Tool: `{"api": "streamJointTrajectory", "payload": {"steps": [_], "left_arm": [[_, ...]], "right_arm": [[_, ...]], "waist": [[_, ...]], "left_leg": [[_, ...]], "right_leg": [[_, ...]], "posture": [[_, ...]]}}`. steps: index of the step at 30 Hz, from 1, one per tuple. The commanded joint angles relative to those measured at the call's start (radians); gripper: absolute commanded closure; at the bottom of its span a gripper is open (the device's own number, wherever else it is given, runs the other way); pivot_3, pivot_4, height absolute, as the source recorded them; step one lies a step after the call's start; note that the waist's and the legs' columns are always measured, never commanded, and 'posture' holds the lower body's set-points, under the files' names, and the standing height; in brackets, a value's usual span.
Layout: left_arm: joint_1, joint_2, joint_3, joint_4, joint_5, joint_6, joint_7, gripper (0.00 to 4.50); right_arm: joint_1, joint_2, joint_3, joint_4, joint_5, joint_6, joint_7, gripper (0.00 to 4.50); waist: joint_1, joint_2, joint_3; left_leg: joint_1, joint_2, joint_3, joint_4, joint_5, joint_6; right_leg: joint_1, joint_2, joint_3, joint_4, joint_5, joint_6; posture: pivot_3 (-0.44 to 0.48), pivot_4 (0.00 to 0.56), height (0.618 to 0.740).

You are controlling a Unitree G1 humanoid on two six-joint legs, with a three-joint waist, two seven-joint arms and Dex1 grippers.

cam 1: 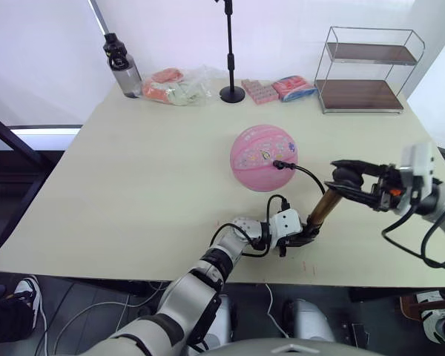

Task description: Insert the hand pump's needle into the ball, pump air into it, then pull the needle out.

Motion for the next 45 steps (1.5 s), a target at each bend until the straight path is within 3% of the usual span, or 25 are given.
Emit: {"api": "streamJointTrajectory", "payload": {"steps": [1,14,28,40,45], "left_arm": [[0.062,0.047,-0.034,0.112,0.065,0.060,0.018,3.40],[0.060,0.048,-0.038,0.116,0.069,0.058,0.016,3.40],[0.065,0.047,-0.037,0.116,0.070,0.056,0.025,3.40],[0.068,0.046,-0.036,0.114,0.068,0.058,0.029,3.40],[0.068,0.046,-0.033,0.115,0.067,0.059,0.030,3.40]], "right_arm": [[-0.067,-0.039,-0.132,-0.052,0.080,0.036,-0.041,2.85],[-0.239,-0.140,-0.243,-0.016,0.248,0.214,-0.060,2.85],[0.043,0.044,-0.038,0.018,-0.011,0.020,0.016,2.85],[0.163,0.132,0.149,0.215,-0.265,-0.186,0.034,2.85],[0.174,0.143,0.167,0.229,-0.283,-0.223,0.037,2.85]], "waist": [[0.000,0.000,0.001],[-0.001,0.001,0.008],[-0.005,-0.004,0.000],[-0.005,-0.008,-0.009],[-0.005,-0.008,-0.011]], "left_leg": [[0.000,0.000,0.000,0.000,0.000,0.000],[-0.001,-0.001,0.001,0.000,0.000,0.000],[0.001,-0.001,0.001,0.000,0.000,0.000],[0.002,-0.001,0.000,0.000,0.000,0.000],[0.002,-0.001,0.000,0.000,0.000,0.000]], "right_leg": [[0.000,0.000,0.000,0.000,0.000,0.000],[0.000,-0.003,0.000,0.000,0.001,0.001],[0.001,-0.002,-0.001,0.000,0.002,0.004],[0.002,-0.002,-0.001,0.000,0.001,0.003],[0.002,-0.002,-0.001,0.000,0.000,0.002]], "posture": [[0.000,0.150,0.740],[0.000,0.150,0.740],[0.000,0.150,0.740],[0.000,0.150,0.740],[0.000,0.150,0.740]]}}
